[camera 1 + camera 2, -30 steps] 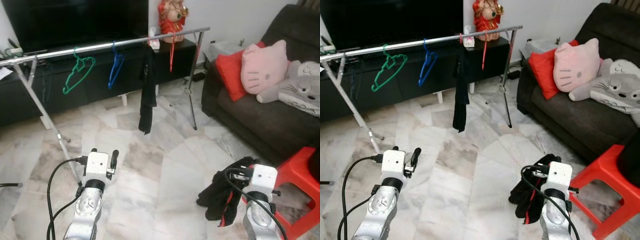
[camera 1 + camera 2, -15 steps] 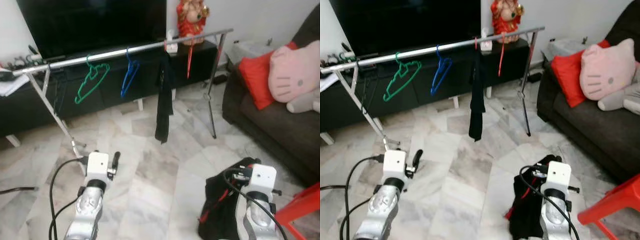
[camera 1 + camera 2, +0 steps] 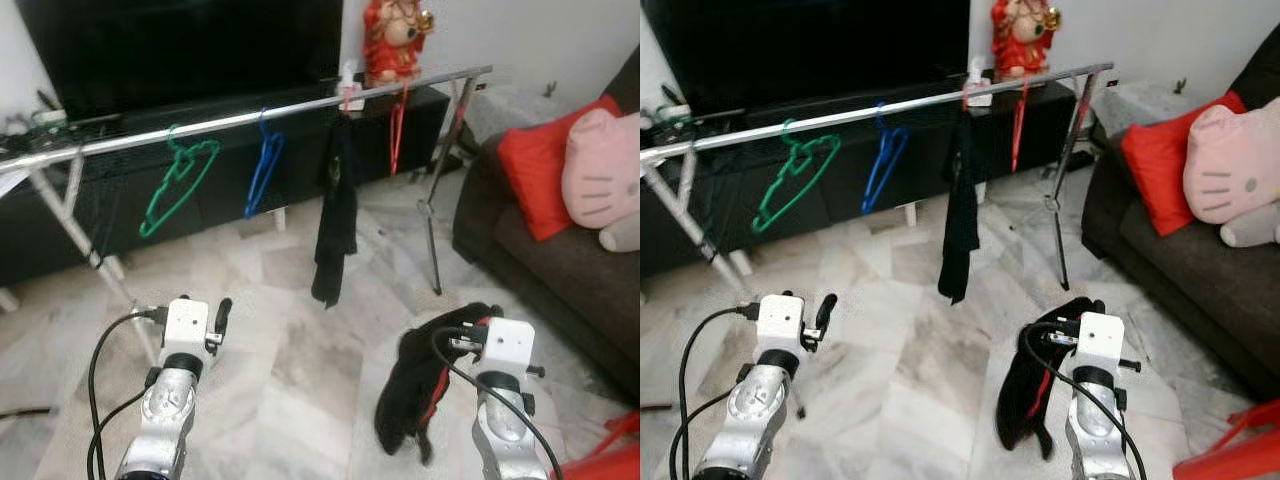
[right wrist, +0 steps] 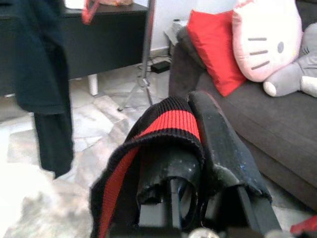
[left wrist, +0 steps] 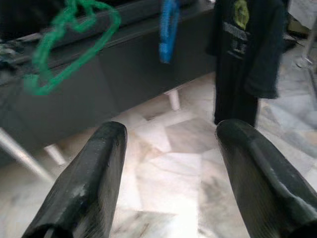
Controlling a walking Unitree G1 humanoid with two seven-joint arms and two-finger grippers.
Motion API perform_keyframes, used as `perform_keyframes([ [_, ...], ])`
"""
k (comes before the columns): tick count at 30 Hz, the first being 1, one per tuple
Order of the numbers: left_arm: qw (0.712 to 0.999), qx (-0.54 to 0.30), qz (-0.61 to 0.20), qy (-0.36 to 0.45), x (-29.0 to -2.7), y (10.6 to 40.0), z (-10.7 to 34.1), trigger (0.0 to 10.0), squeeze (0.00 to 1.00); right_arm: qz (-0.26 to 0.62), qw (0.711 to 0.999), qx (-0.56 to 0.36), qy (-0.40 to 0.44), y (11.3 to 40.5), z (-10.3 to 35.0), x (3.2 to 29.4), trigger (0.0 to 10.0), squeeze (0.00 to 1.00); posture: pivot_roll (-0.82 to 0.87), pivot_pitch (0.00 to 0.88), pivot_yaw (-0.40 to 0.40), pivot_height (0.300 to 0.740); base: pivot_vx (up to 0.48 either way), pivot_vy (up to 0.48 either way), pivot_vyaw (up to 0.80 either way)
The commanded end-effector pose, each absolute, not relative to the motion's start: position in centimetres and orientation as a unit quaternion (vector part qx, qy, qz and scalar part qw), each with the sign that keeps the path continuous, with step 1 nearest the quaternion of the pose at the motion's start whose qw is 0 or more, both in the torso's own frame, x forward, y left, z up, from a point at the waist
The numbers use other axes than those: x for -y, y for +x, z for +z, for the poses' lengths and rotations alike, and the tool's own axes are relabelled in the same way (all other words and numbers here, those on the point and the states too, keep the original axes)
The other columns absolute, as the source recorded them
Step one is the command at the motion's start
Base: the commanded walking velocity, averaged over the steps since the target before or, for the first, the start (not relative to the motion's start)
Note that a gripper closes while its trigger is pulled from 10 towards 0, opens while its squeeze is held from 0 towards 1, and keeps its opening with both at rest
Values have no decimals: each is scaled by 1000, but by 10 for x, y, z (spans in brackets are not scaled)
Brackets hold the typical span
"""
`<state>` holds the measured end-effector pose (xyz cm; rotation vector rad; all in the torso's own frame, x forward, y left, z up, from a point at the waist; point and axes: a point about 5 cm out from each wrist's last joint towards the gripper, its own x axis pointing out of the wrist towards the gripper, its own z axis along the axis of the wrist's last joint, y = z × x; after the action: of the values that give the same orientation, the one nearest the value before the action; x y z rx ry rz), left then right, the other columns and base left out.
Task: Hang hanger
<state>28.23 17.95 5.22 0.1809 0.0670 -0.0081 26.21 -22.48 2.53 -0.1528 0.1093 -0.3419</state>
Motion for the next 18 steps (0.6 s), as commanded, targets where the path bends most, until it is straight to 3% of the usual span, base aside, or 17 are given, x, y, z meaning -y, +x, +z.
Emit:
perform_keyframes([
  [1,996,-26,-5,90,-182,284,56,10000,0,-172,982,-45,-69,266,30,226,10000,0,-67,0,-31,740,446,0,0],
  [8,996,-20,-7,89,-180,286,58,10000,0,-175,981,-55,-64,265,27,226,10000,0,-68,0,-31,740,444,0,0],
  [13,996,-13,-7,89,-181,287,61,10000,0,-173,981,-55,-61,265,27,226,10000,0,-72,0,-34,740,445,0,-707],
  [18,996,-3,-2,89,-182,289,66,10000,0,-173,981,-53,-66,265,29,227,10000,0,-69,0,-38,740,444,0,0],
])
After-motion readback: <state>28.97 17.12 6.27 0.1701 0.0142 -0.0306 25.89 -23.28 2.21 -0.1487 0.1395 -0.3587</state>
